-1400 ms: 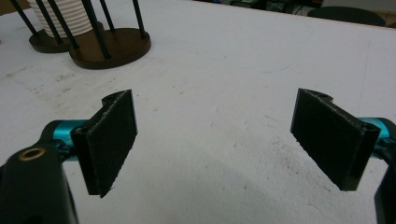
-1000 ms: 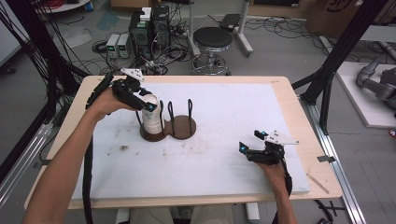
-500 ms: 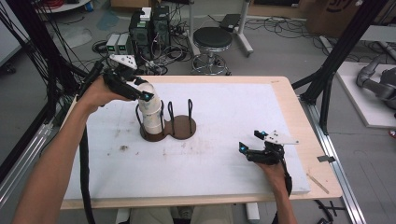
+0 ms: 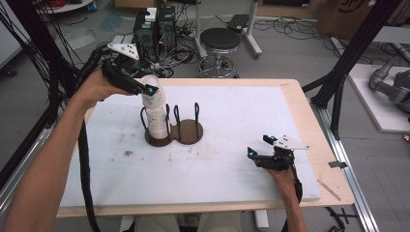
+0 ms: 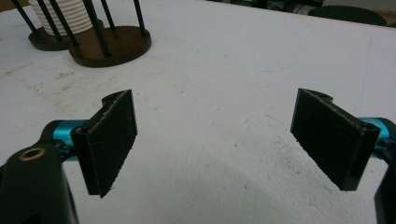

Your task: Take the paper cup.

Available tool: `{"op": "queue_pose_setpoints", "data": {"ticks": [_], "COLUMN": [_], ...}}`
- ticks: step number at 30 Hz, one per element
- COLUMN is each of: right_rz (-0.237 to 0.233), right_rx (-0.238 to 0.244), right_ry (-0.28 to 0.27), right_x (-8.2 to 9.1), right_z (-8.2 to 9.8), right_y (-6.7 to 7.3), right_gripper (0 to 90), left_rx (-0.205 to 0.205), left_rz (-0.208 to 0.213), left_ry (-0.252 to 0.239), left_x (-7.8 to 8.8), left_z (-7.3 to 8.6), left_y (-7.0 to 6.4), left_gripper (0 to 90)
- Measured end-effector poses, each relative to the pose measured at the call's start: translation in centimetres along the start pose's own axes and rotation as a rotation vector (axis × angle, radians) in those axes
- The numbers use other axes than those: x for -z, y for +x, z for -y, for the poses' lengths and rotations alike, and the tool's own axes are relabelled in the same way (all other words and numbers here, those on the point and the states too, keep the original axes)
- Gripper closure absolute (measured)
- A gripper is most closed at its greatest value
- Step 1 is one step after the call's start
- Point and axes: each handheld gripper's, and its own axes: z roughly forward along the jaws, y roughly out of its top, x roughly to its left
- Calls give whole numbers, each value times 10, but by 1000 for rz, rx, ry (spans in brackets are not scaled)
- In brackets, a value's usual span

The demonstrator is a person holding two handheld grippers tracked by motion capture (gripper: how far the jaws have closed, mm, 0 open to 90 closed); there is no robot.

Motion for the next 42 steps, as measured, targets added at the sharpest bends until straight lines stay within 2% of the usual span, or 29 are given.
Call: {"op": "queue_pose_setpoints", "data": {"ticks": [6,9,13,20,26,31,34,38,42], "right_rz": [0,3,2,-3,-3,-1,-5,-5,-5], "right_rx": [-2,-1,2,-4,-4,1,-7,2,4], "right_ry": [-2,-8,-10,-4,-5,-3,5,2,4], "right_x": [0,0,0,0,0,0,0,0,0], "right_z": [0,0,0,0,0,0,0,0,0], "right_y": [0,0,0,0,0,0,0,1,0], "right_gripper": [149,149,149,149,149,149,149,149,149], "left_rx": [2,-5,-12,-30,-27,-30,-20,-25,-26], "left_rz": [21,38,67,112,176,213,234,244,251], "left_ry": [-43,-65,-124,-195,-281,-302,-341,-352,-384], "left_x": [5,7,6,-11,-27,-43,-51,-61,-65], "left_z": [4,7,13,34,46,56,67,79,88], "left_y": [-8,-17,-32,-59,-81,-97,-105,-114,-120], "left_gripper": [362,362,361,358,359,358,358,358,357]}}
